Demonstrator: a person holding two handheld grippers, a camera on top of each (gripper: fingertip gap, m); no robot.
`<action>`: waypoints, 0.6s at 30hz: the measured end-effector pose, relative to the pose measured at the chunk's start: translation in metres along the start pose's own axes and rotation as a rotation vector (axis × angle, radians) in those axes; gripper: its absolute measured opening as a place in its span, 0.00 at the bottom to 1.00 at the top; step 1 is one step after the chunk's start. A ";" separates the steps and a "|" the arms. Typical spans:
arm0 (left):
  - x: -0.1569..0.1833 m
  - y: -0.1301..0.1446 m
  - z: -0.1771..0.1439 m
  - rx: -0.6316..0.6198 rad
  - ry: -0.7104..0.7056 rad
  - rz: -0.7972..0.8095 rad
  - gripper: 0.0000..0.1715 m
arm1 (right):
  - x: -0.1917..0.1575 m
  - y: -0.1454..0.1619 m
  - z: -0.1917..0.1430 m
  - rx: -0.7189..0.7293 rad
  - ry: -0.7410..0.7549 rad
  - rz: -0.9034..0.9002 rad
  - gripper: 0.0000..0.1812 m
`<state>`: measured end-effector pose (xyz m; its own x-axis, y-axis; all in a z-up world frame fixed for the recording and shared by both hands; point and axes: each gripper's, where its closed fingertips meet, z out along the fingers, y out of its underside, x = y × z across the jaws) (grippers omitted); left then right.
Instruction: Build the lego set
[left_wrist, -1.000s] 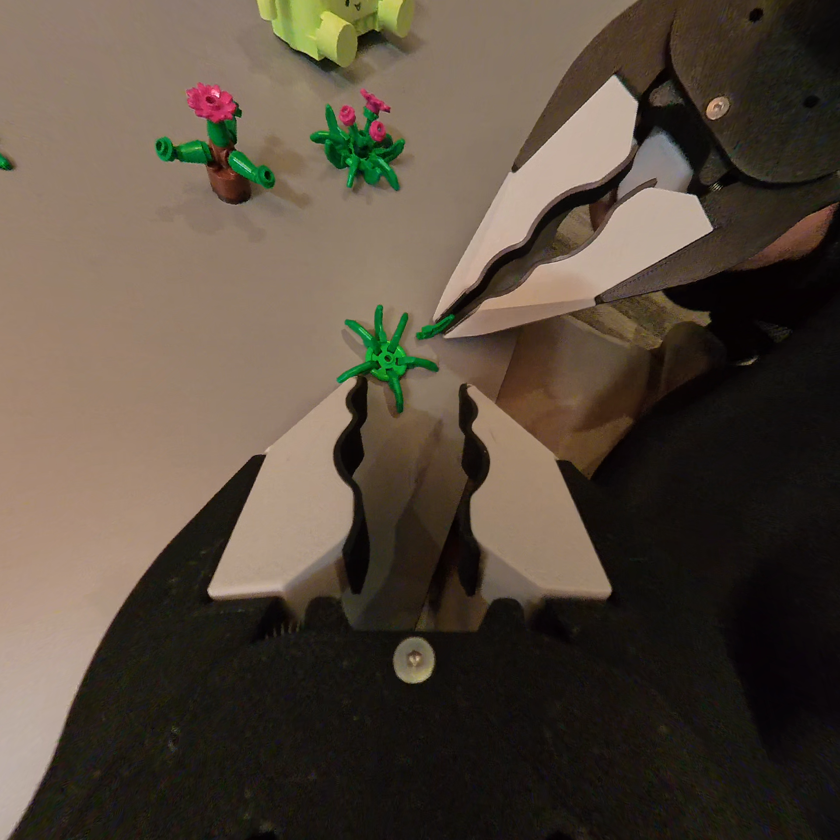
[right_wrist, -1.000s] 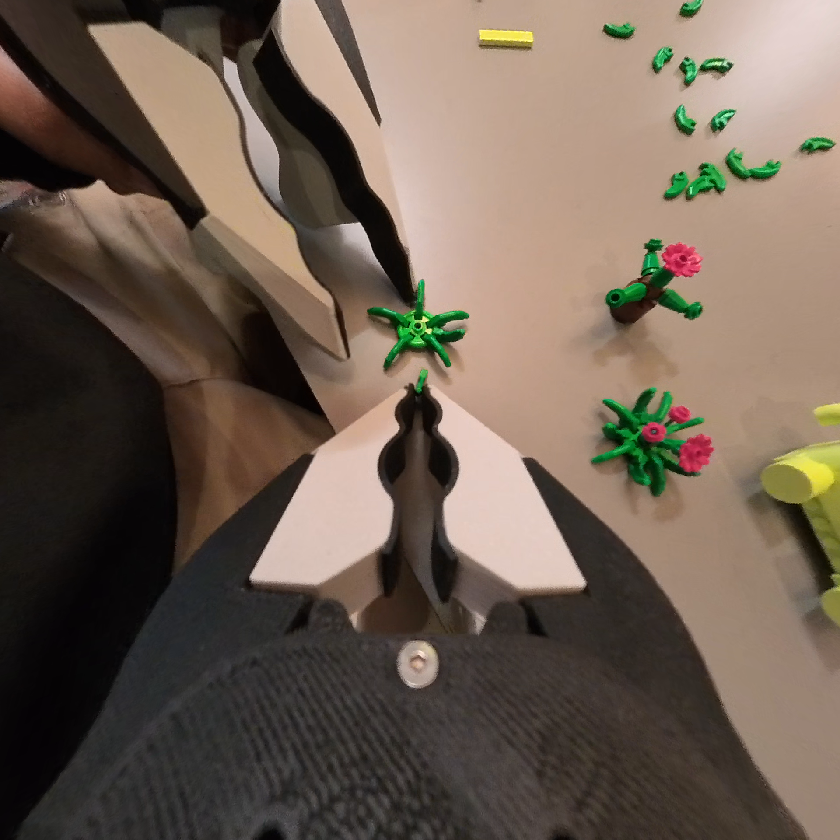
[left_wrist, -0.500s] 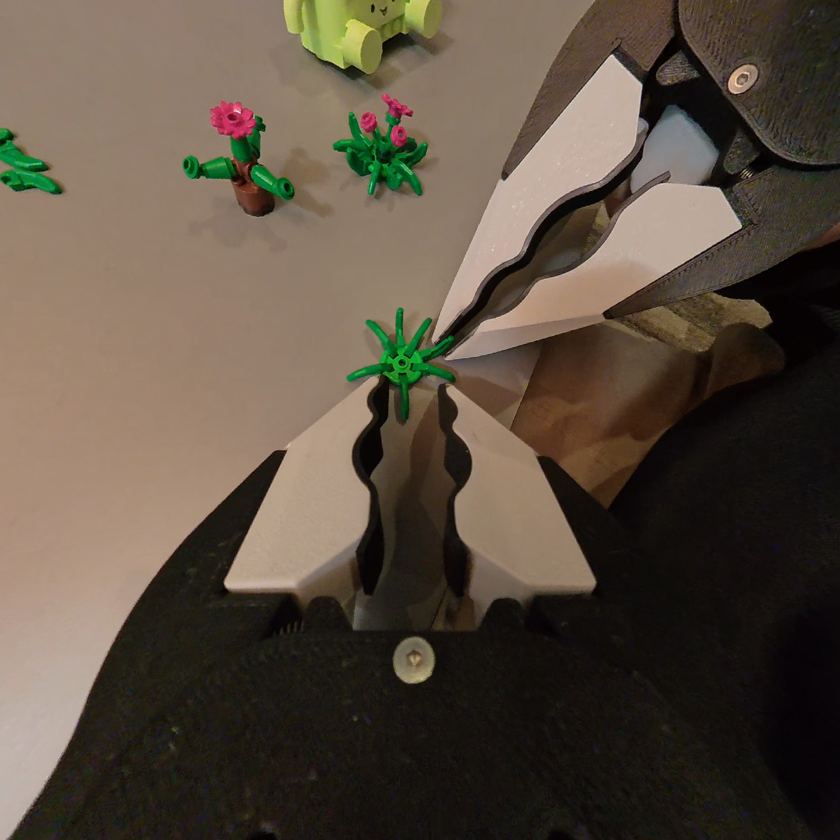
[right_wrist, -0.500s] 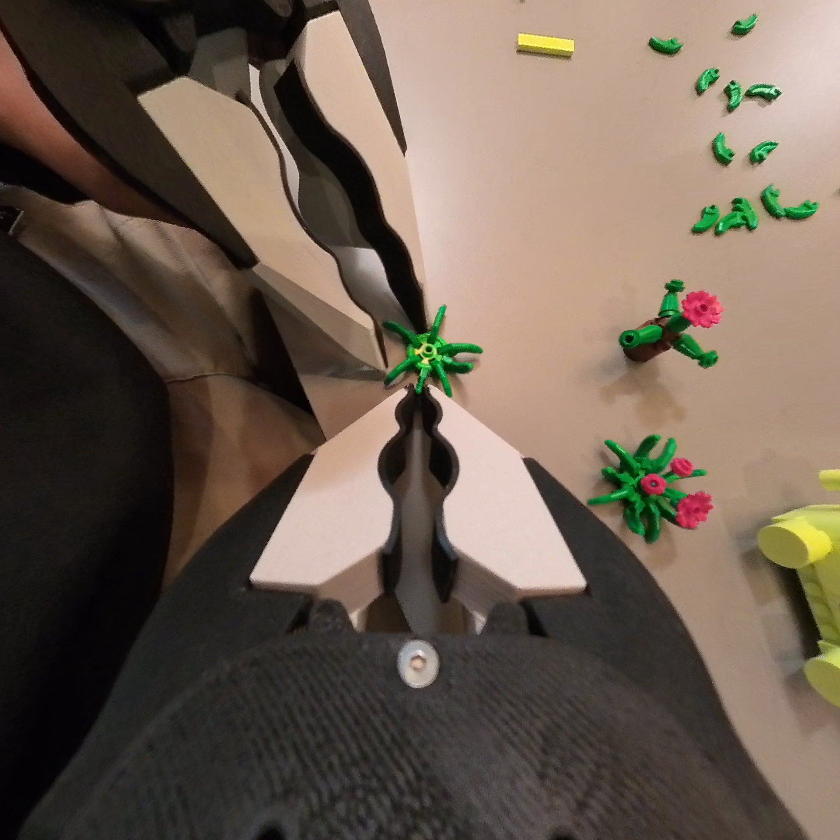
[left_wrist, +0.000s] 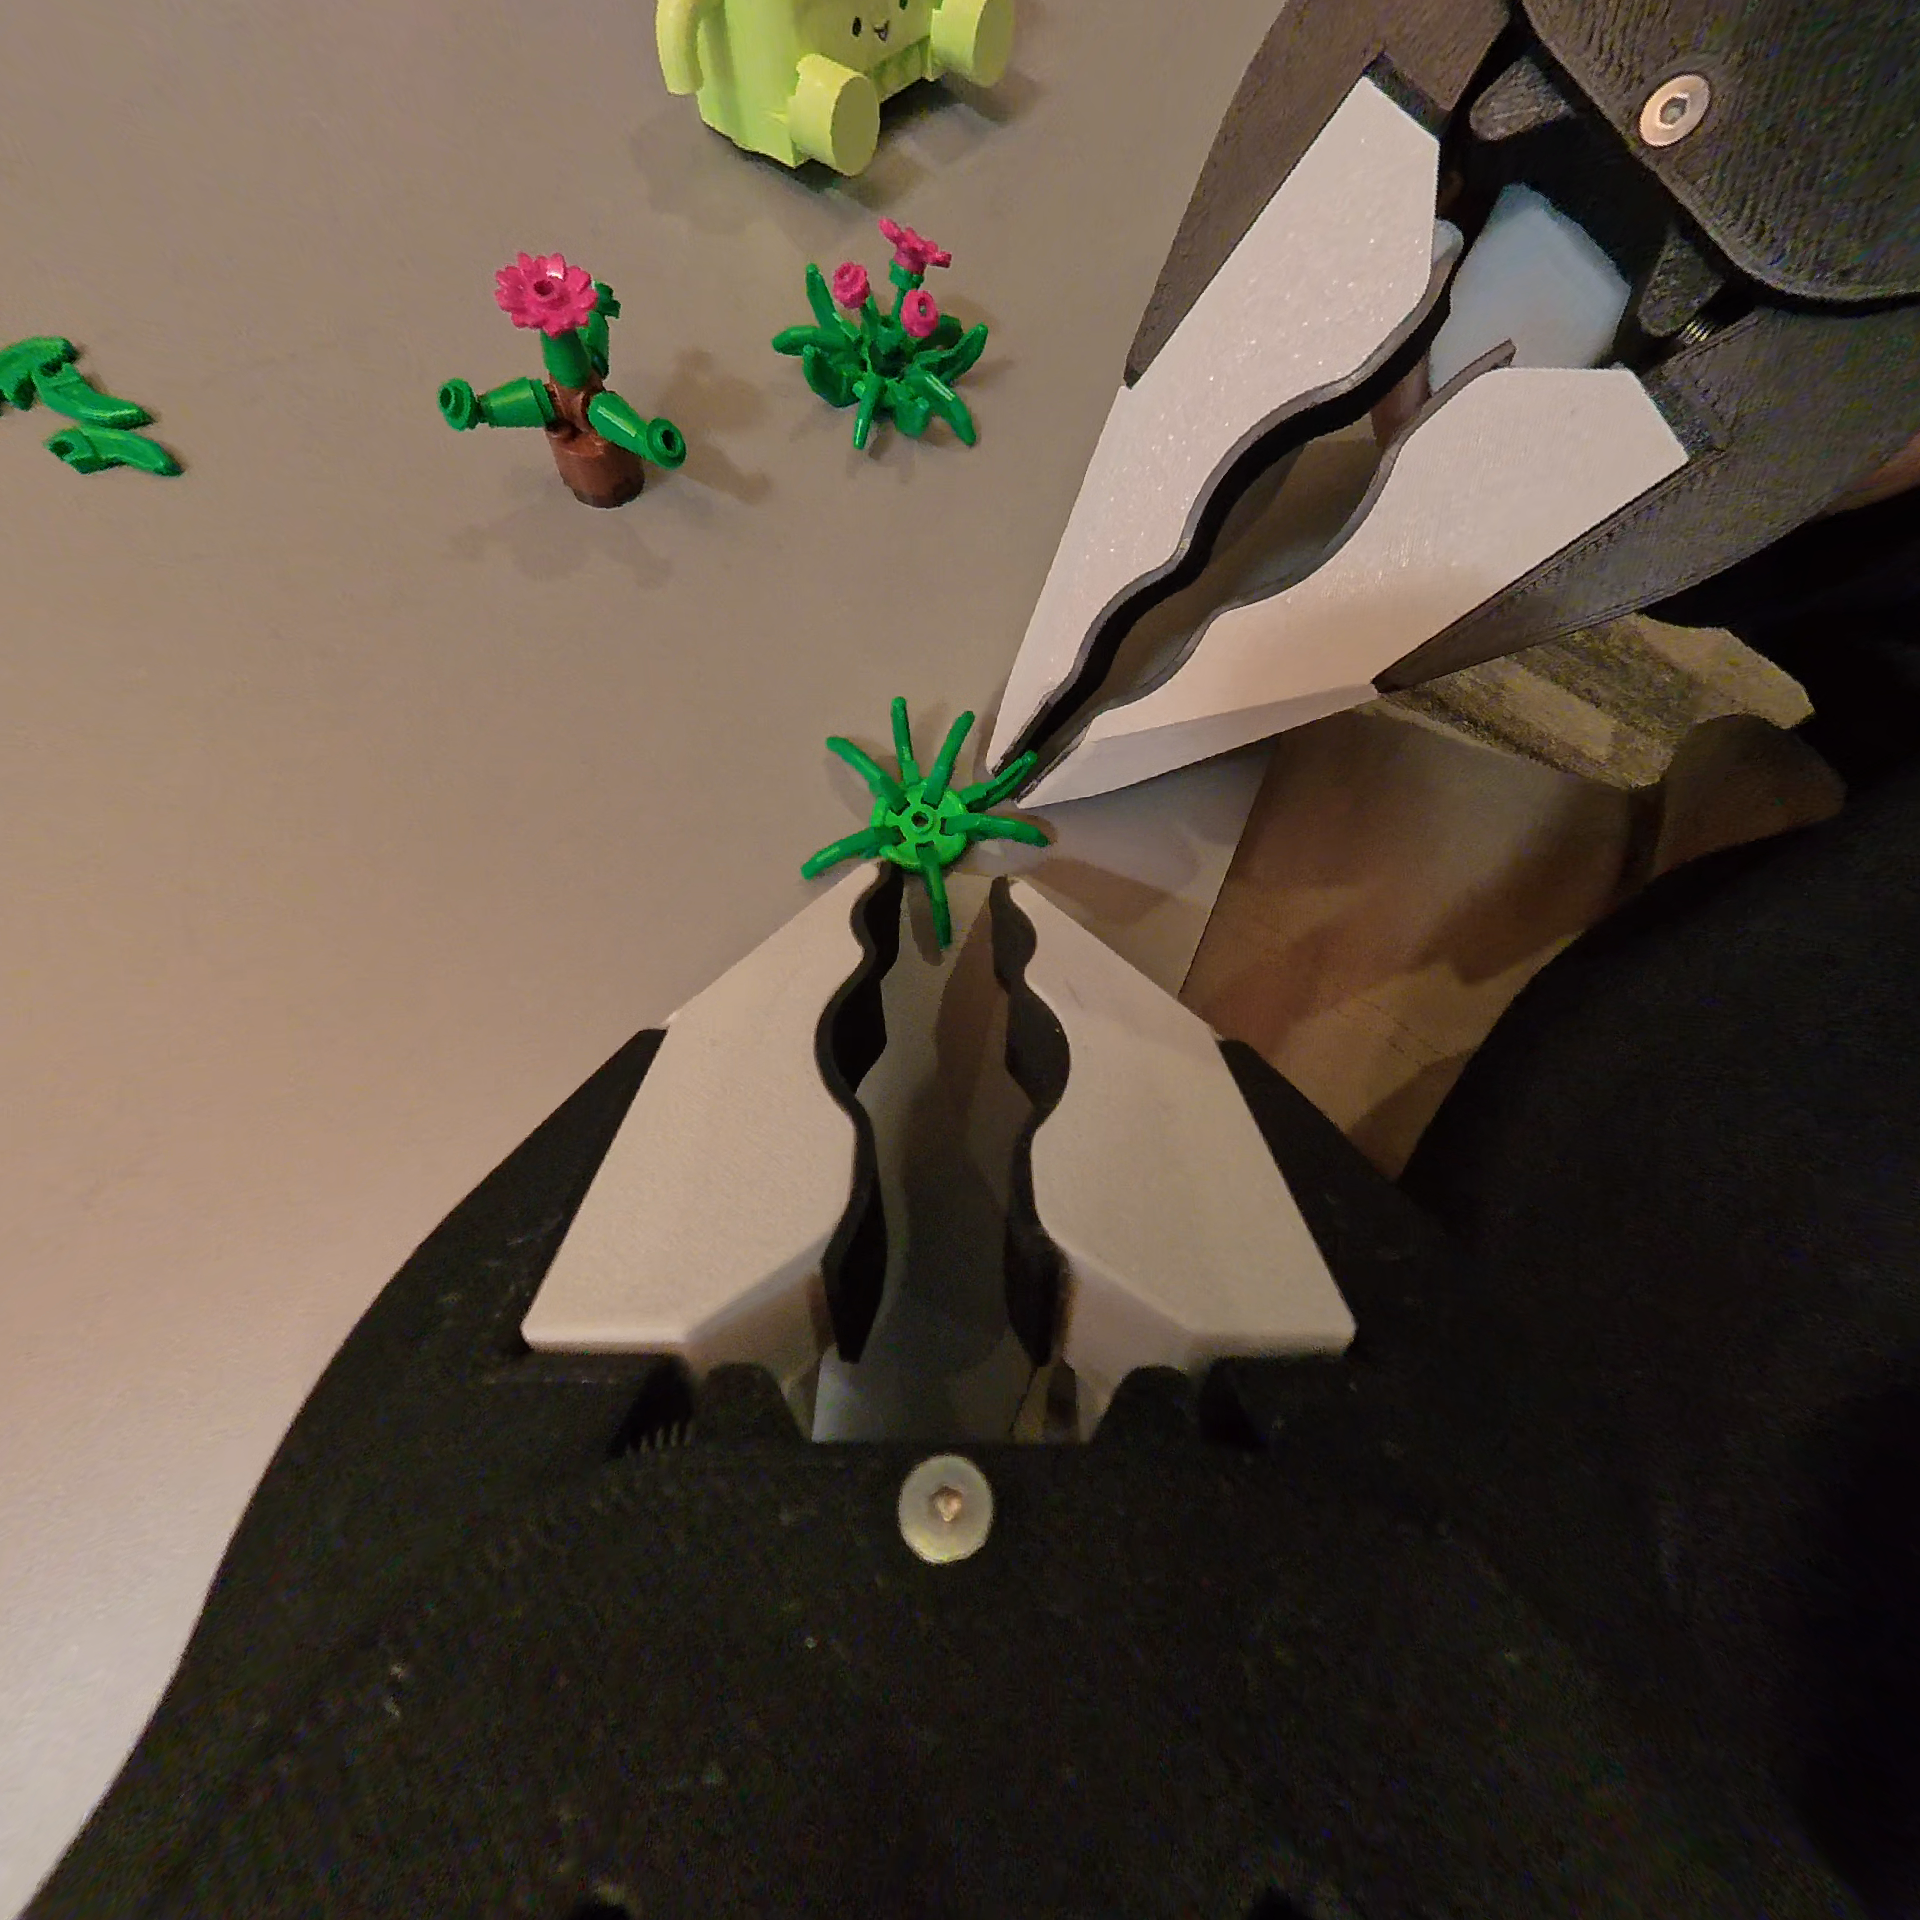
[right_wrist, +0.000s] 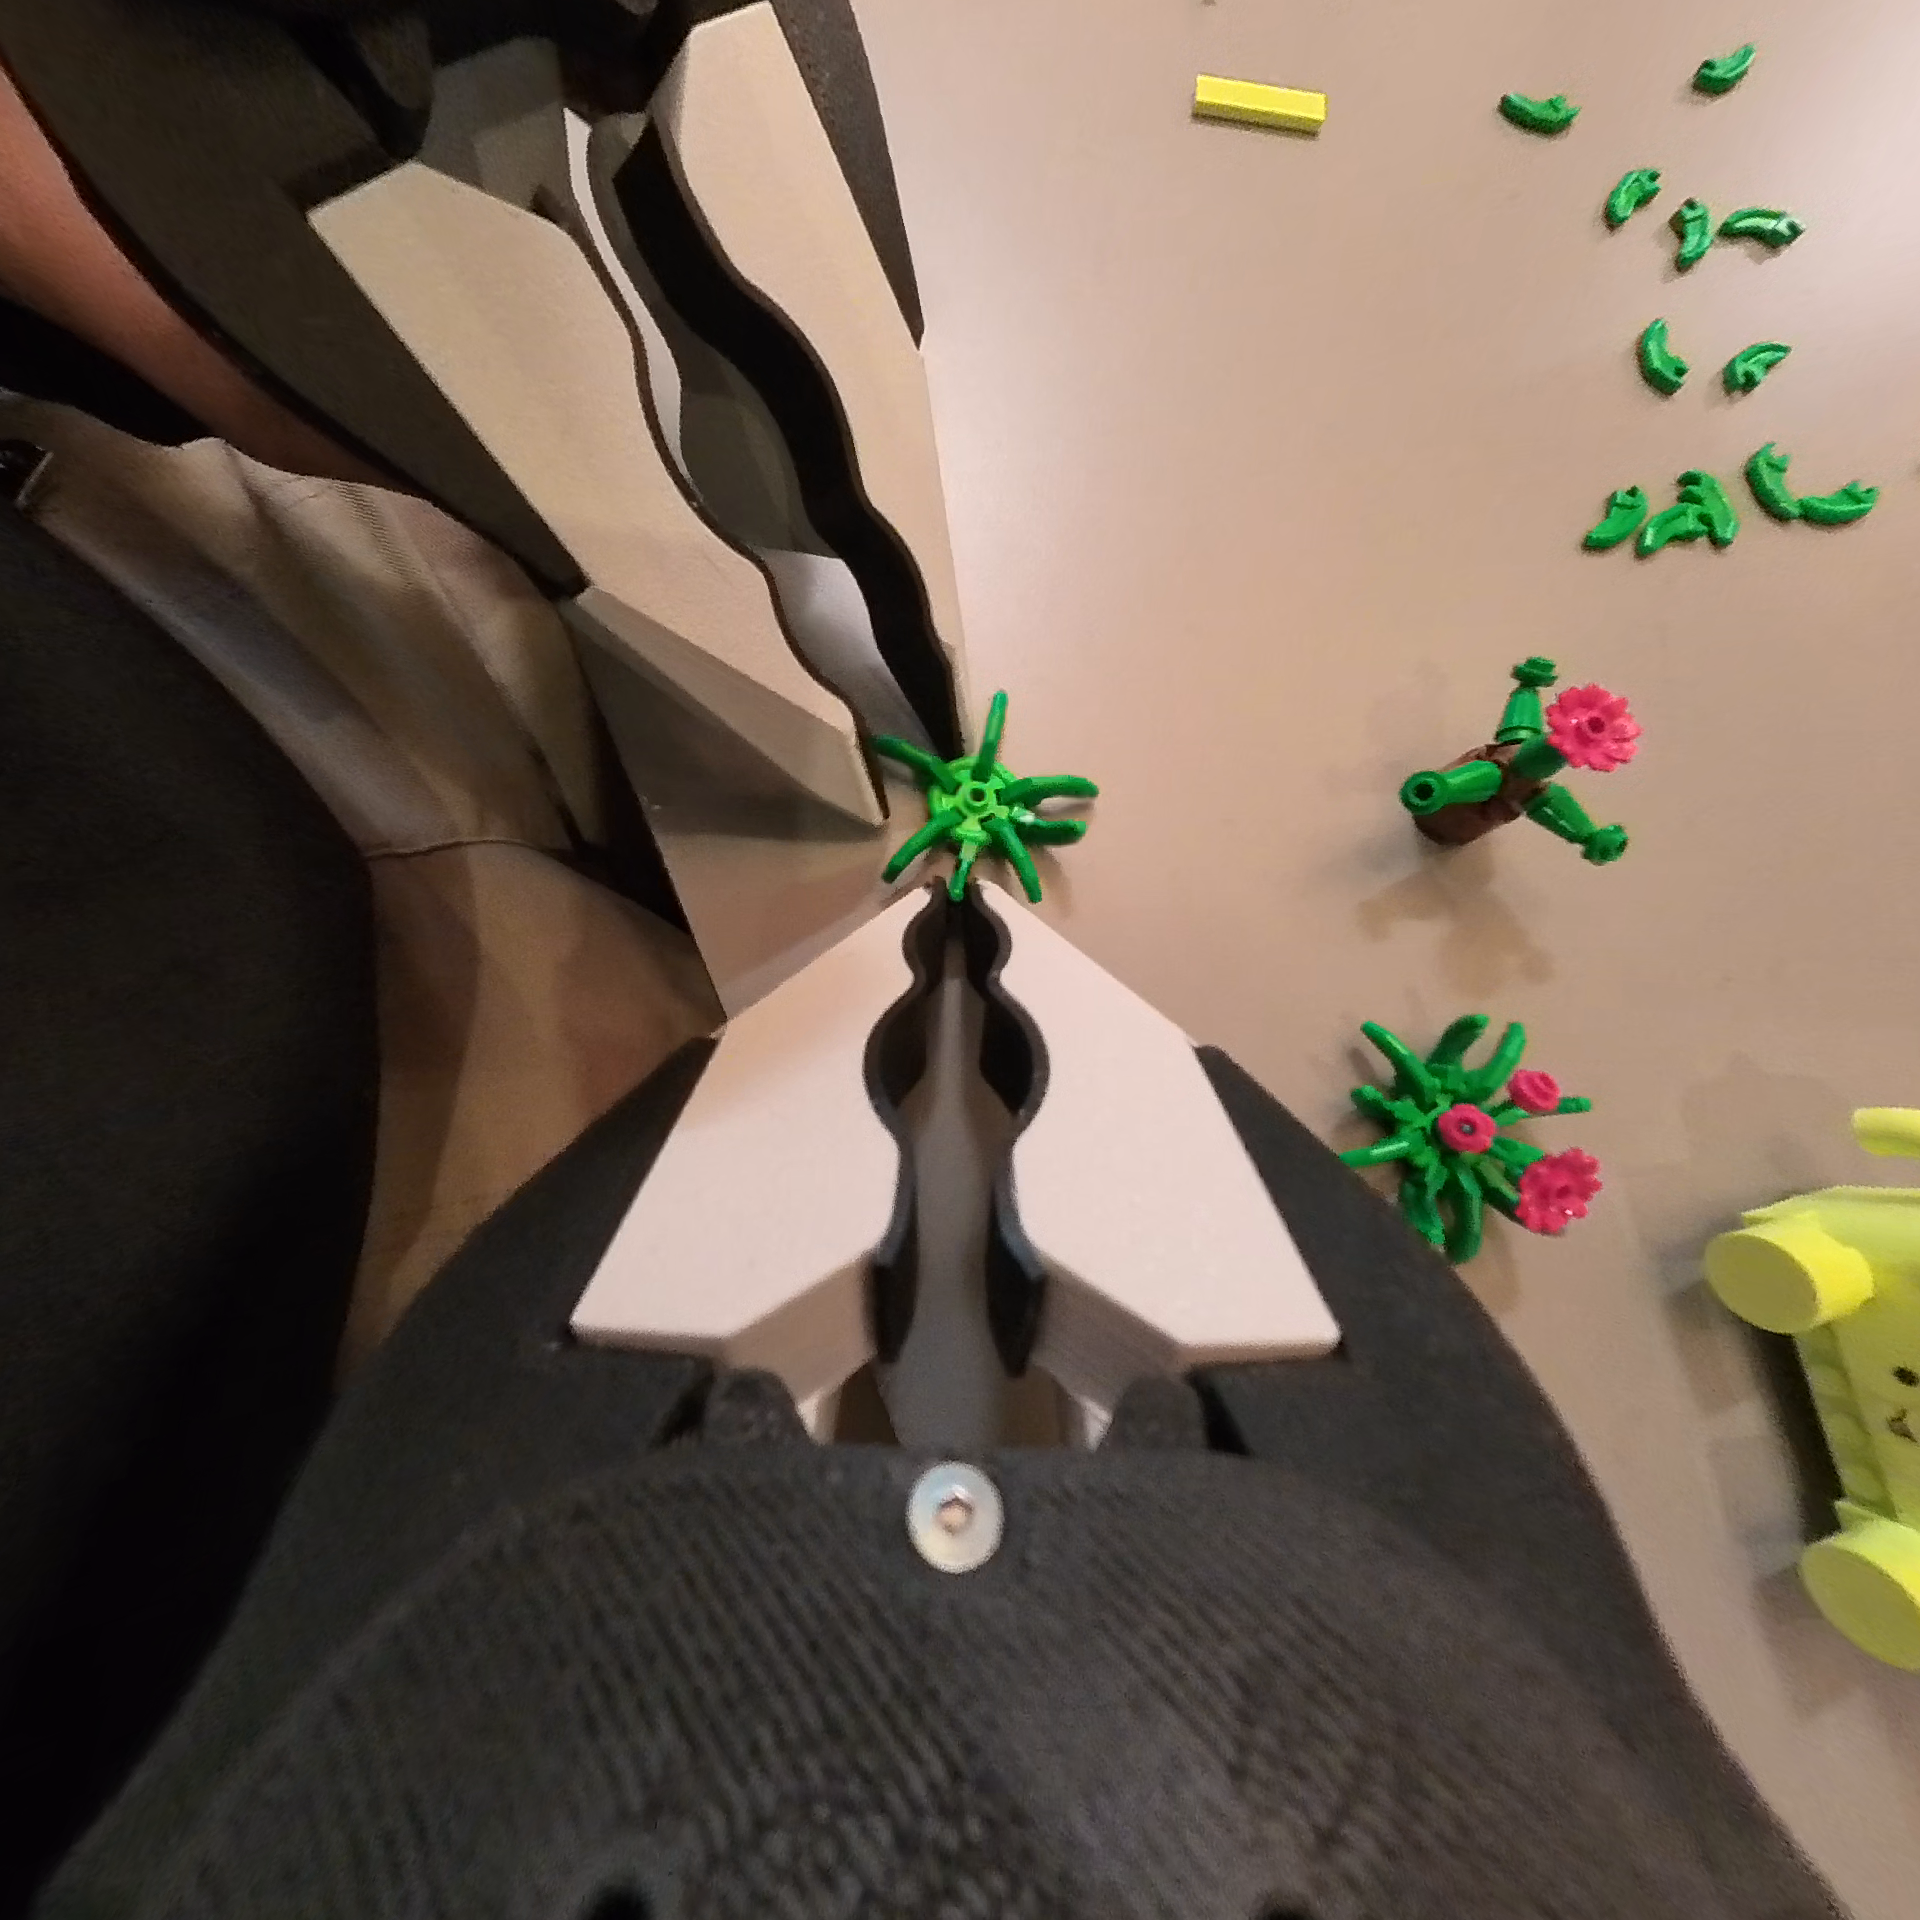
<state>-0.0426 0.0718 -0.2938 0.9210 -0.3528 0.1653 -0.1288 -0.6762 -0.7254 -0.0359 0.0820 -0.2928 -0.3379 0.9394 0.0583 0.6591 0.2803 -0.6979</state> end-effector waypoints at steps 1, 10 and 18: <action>0.001 0.000 -0.001 0.000 0.004 0.000 0.09 | 0.000 0.000 0.000 0.000 0.002 -0.009 0.00; -0.005 -0.015 -0.006 0.039 0.013 0.223 0.26 | -0.001 0.001 -0.001 0.008 -0.020 -0.037 0.00; -0.009 -0.006 0.004 -0.101 0.151 0.367 0.23 | -0.001 0.000 0.000 0.015 -0.008 -0.070 0.00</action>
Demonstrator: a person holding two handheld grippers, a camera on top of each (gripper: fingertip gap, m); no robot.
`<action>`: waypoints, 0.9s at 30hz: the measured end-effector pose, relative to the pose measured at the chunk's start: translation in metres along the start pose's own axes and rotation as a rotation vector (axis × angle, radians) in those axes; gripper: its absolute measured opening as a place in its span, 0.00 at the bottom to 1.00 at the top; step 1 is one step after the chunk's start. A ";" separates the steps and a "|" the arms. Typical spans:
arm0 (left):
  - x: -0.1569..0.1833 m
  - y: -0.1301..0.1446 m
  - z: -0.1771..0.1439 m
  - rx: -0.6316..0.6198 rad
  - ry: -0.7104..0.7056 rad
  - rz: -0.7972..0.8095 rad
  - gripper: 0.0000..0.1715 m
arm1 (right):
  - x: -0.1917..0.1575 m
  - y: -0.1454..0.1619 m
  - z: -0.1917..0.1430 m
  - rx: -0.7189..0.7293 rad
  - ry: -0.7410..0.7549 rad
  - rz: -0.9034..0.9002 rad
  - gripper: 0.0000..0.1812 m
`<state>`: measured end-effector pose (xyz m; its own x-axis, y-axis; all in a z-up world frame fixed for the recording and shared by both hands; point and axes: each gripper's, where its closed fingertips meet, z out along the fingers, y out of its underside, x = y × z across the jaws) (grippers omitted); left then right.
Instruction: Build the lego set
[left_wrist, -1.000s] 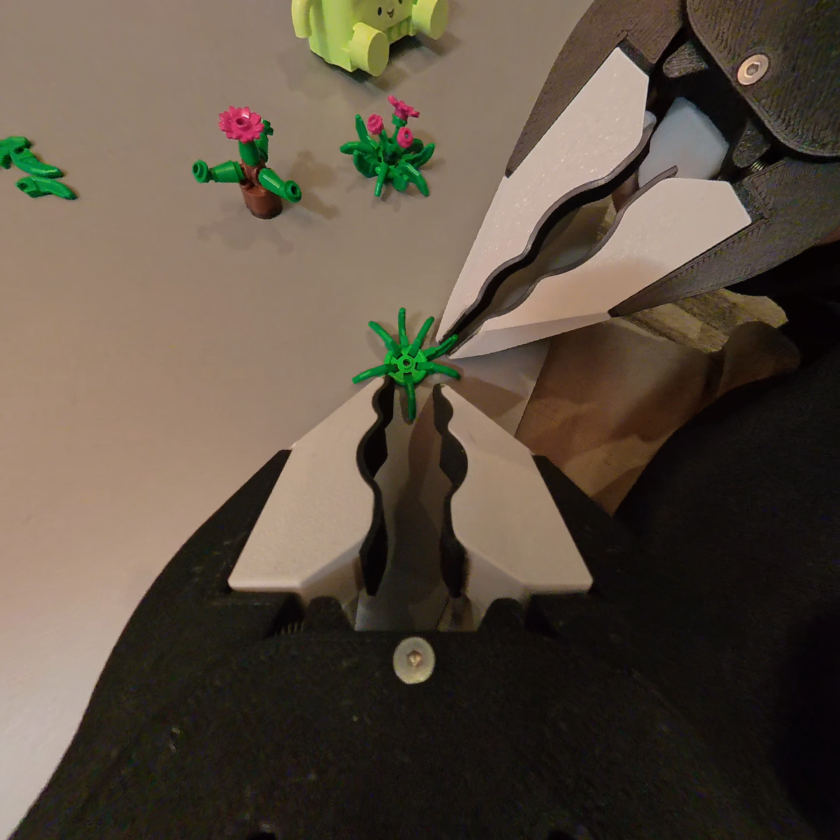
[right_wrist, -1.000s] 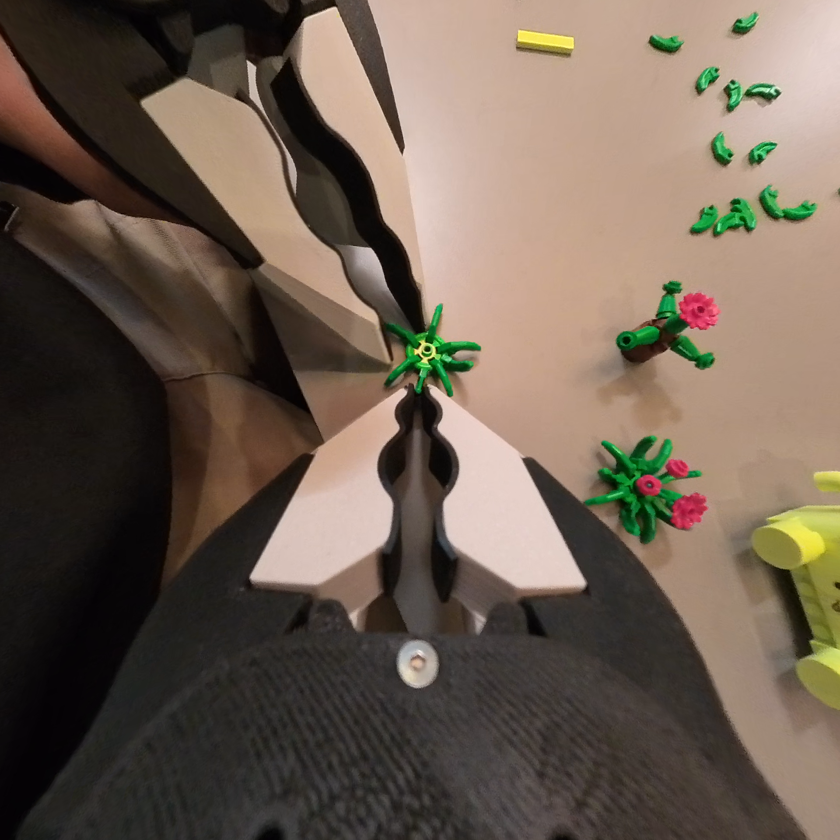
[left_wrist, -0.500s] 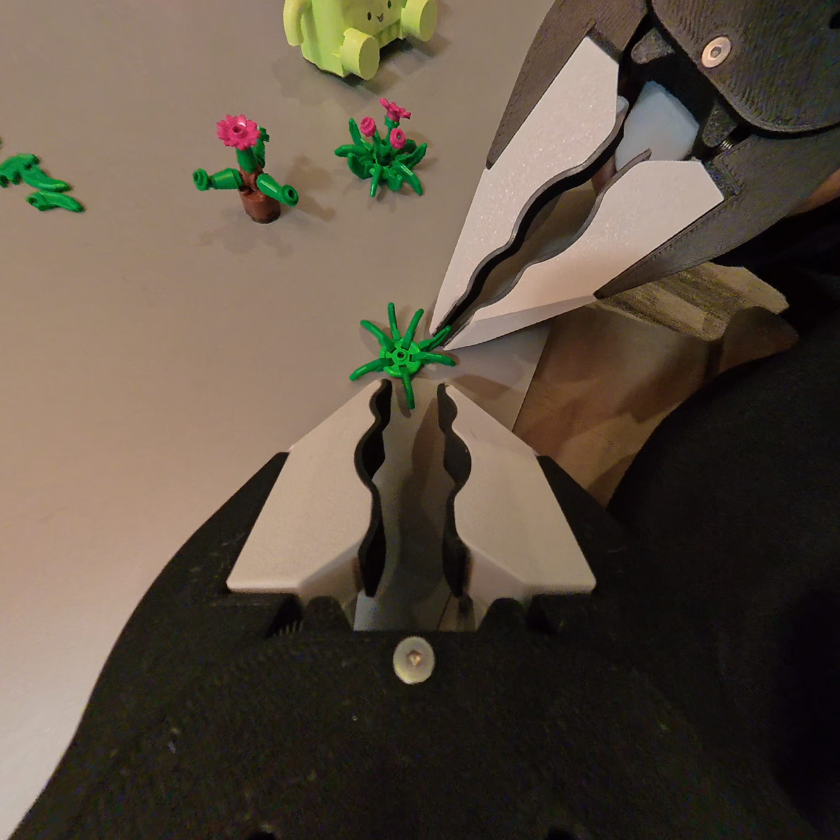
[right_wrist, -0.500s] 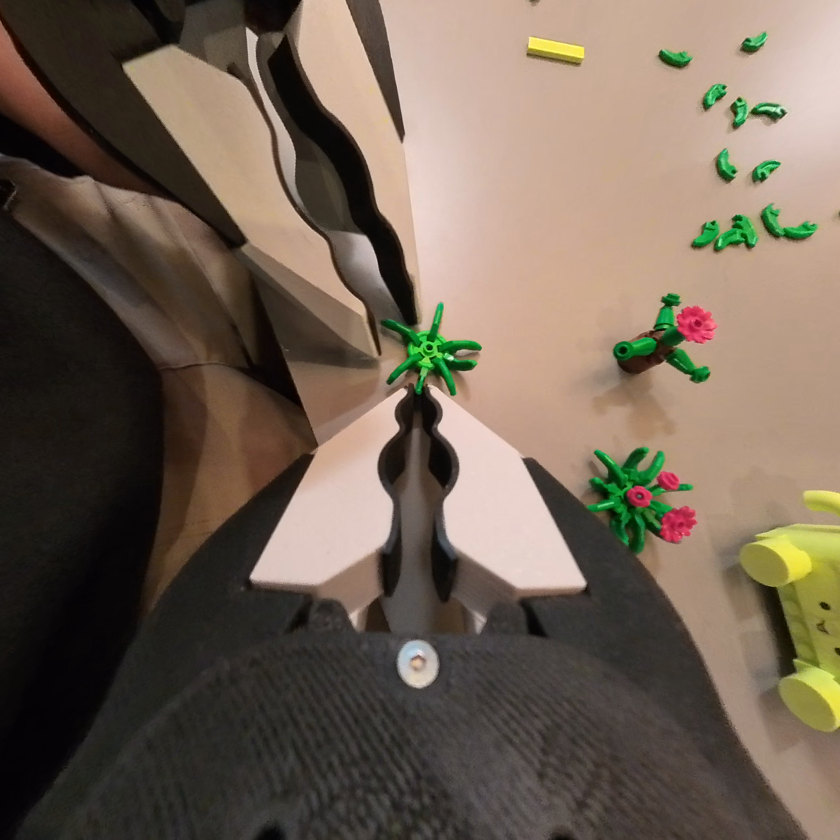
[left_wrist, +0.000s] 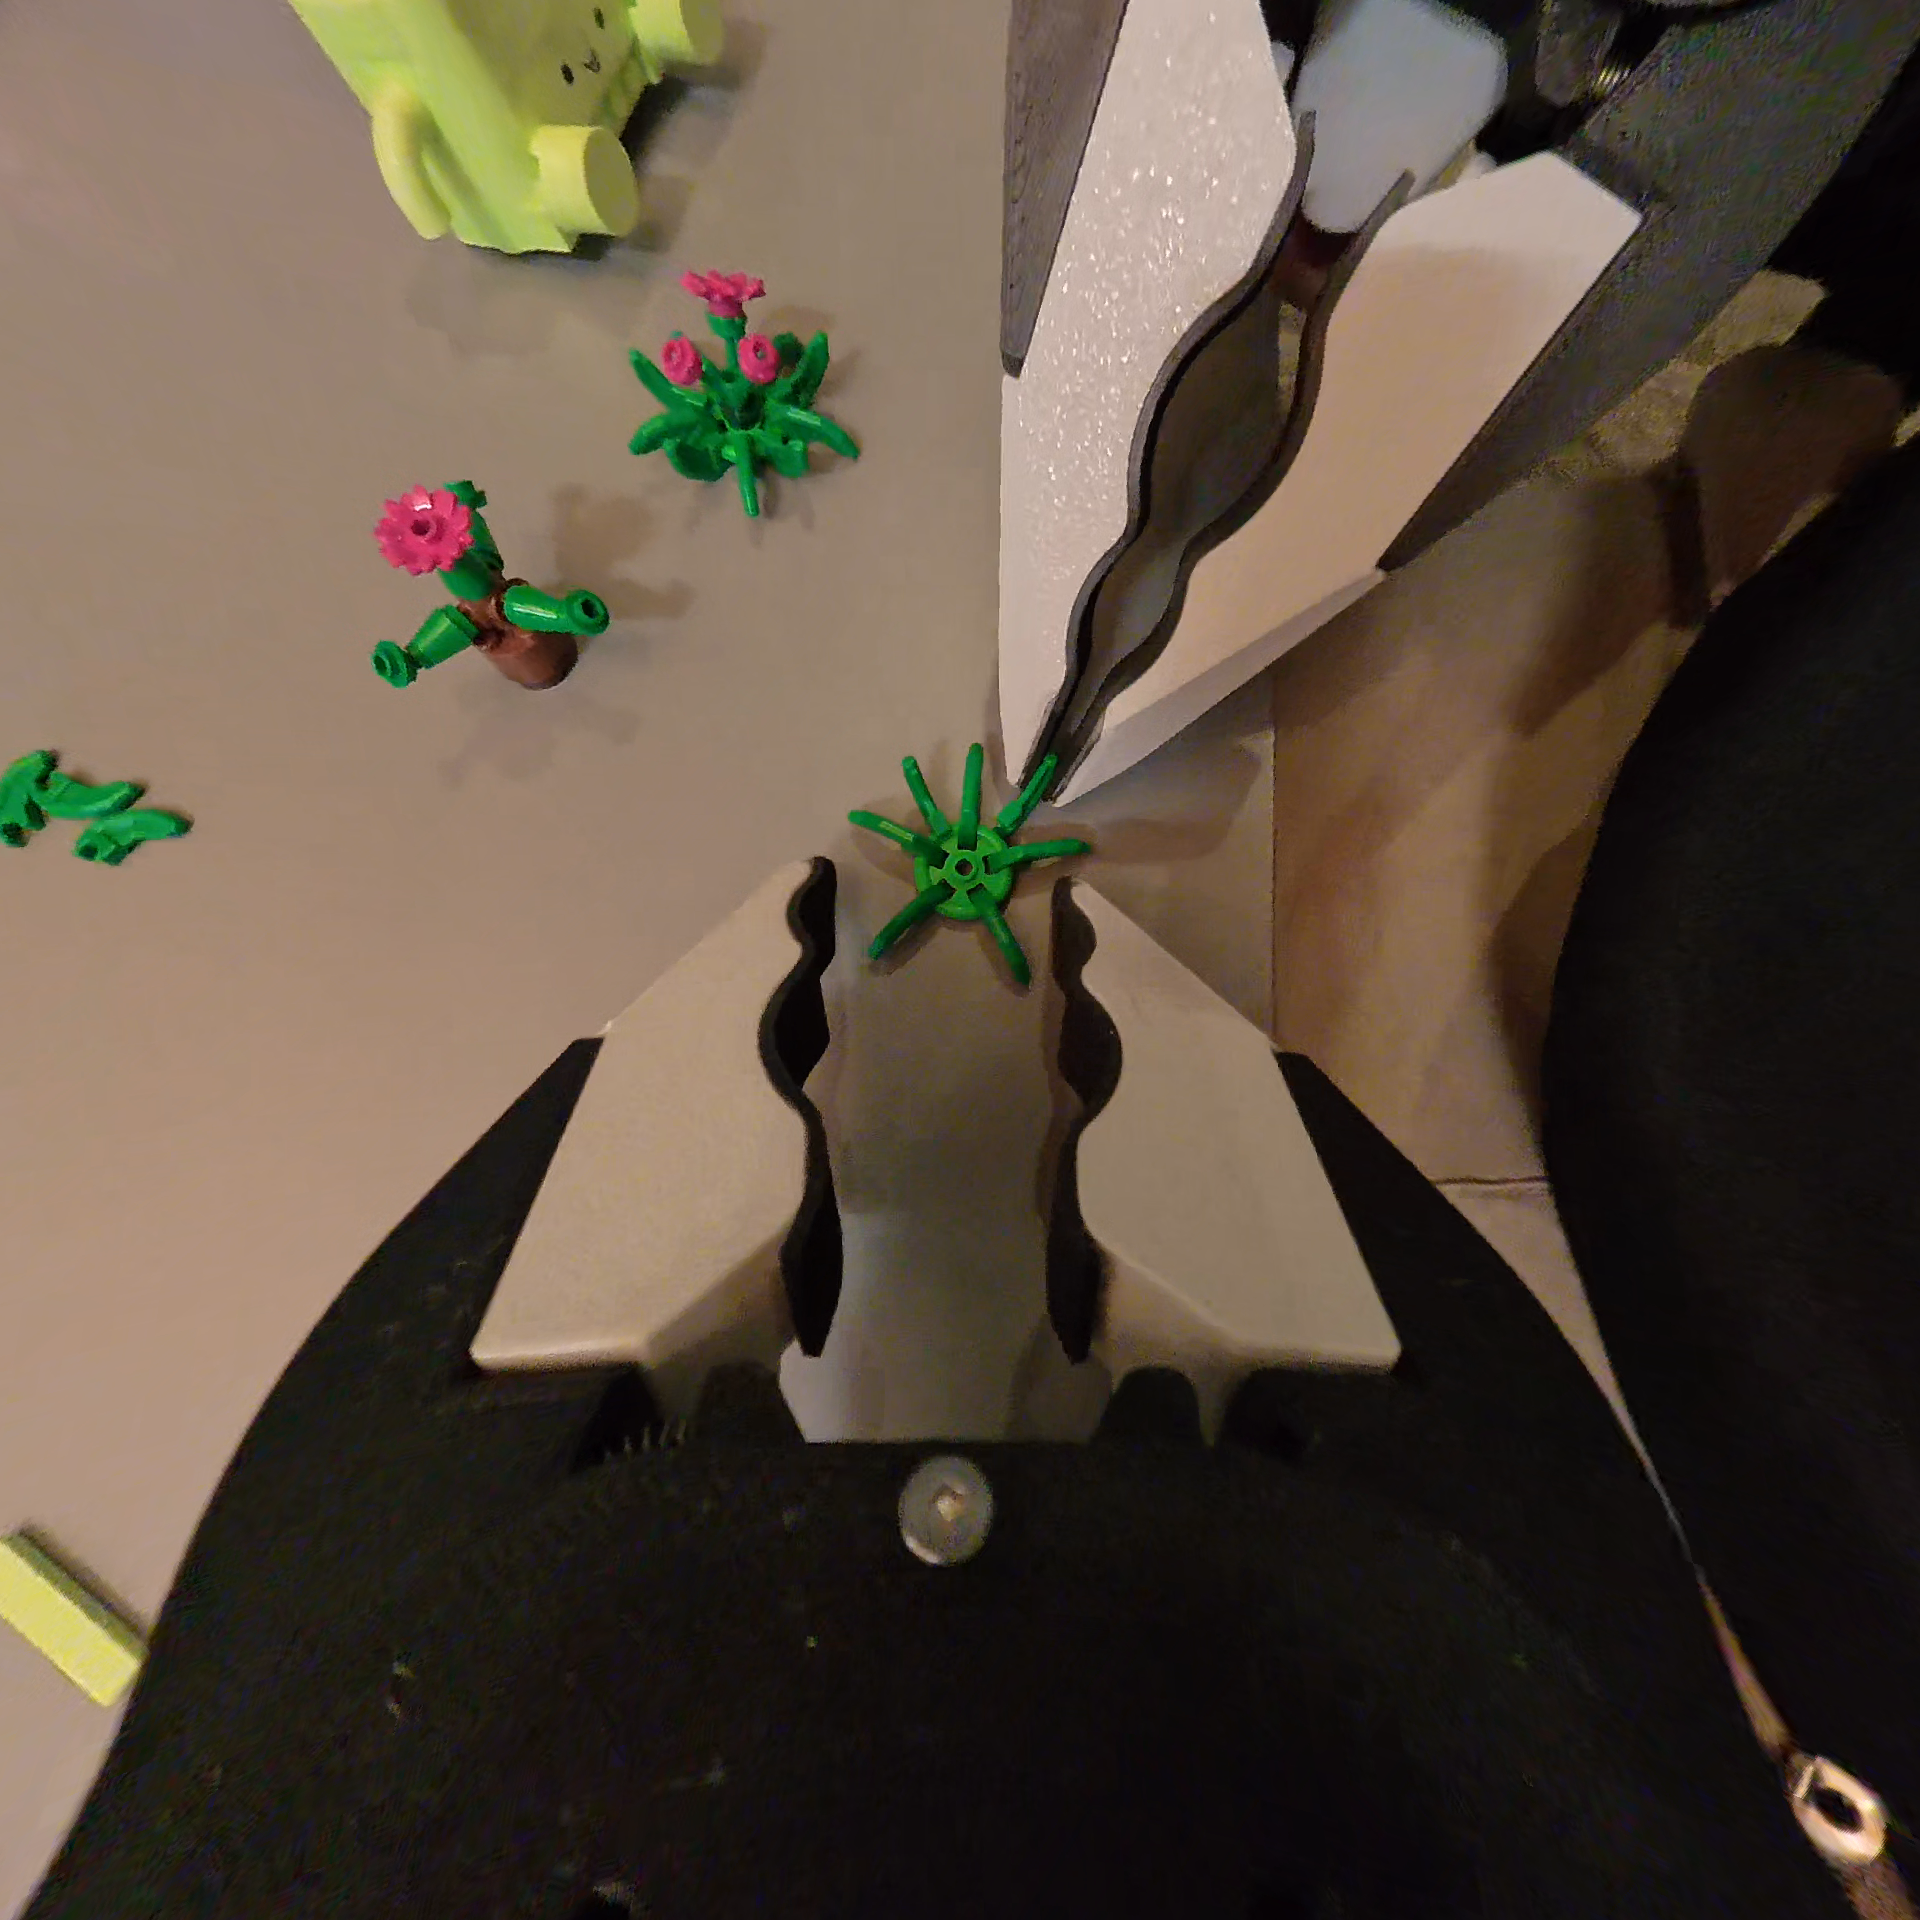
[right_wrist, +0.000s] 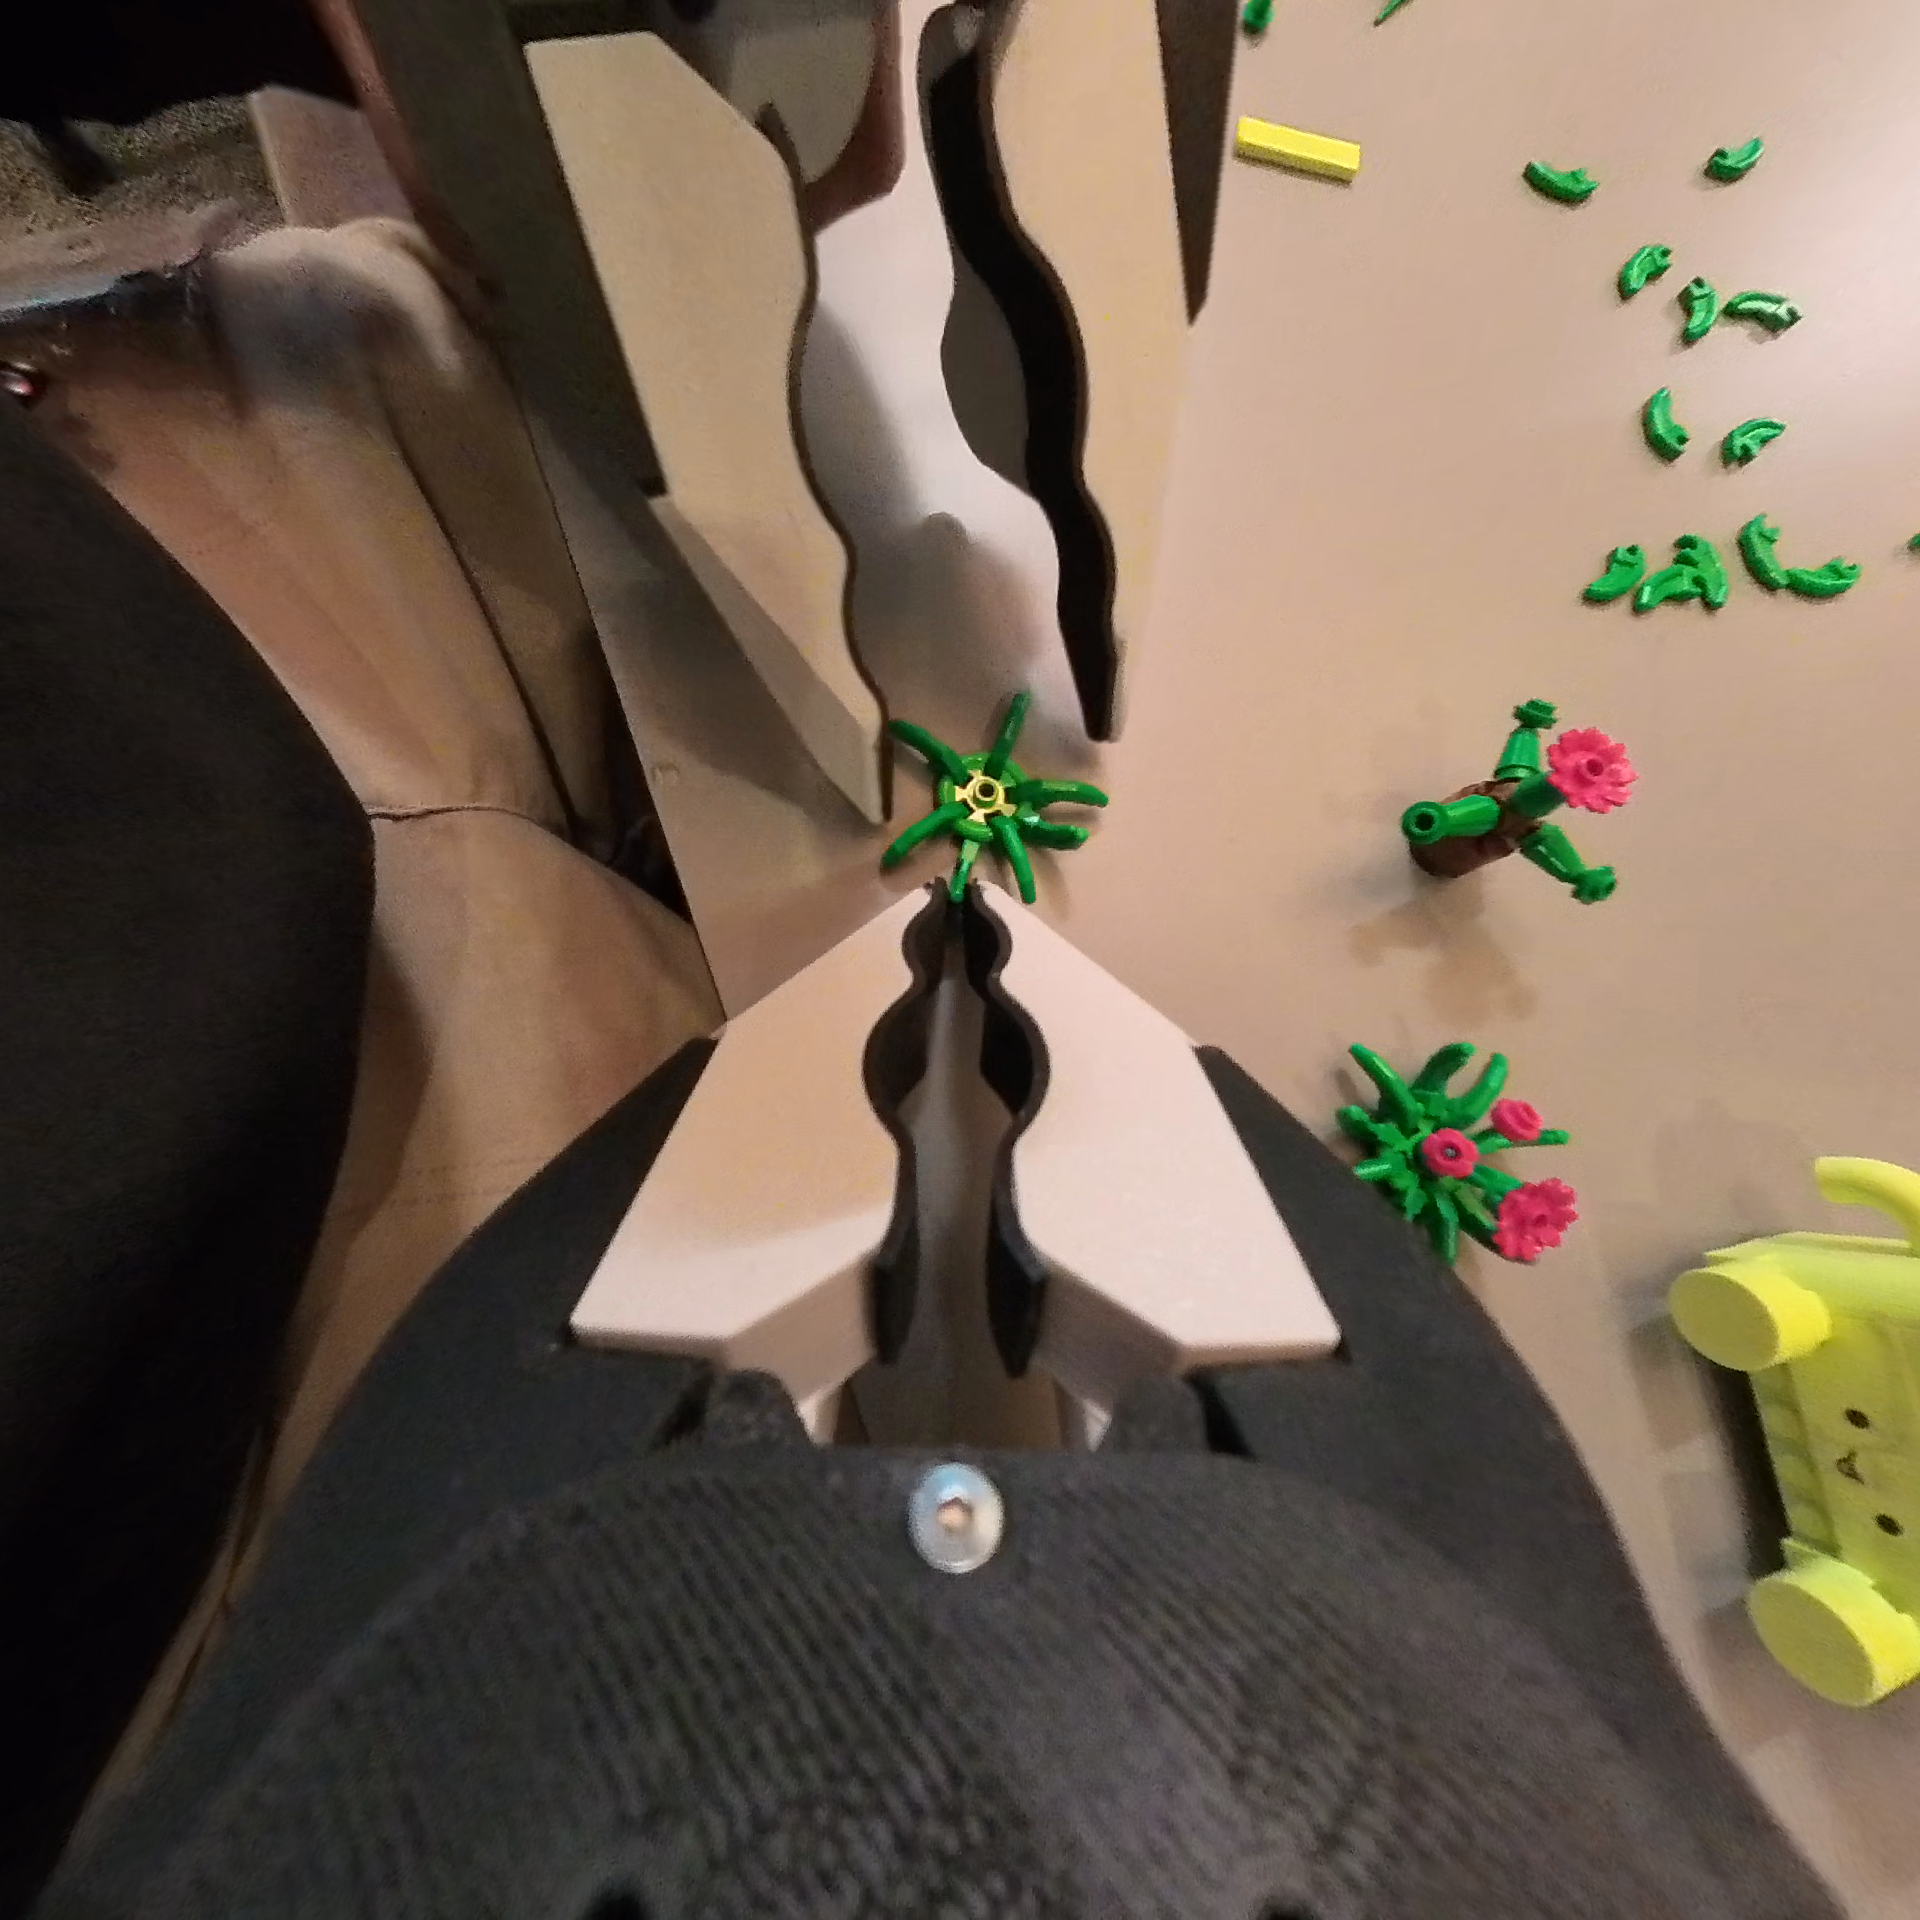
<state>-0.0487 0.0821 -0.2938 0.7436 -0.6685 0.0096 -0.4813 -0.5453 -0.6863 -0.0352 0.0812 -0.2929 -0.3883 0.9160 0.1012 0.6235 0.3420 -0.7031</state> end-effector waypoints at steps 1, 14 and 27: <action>0.000 0.000 0.001 -0.002 0.009 0.013 0.22 | 0.000 0.000 0.000 0.001 0.001 -0.001 0.00; 0.006 -0.001 0.002 0.013 0.069 0.017 0.10 | 0.000 0.000 0.000 0.026 -0.001 -0.031 0.00; 0.006 -0.001 0.002 0.001 0.042 0.025 0.10 | 0.000 -0.002 0.001 0.056 -0.001 0.003 0.00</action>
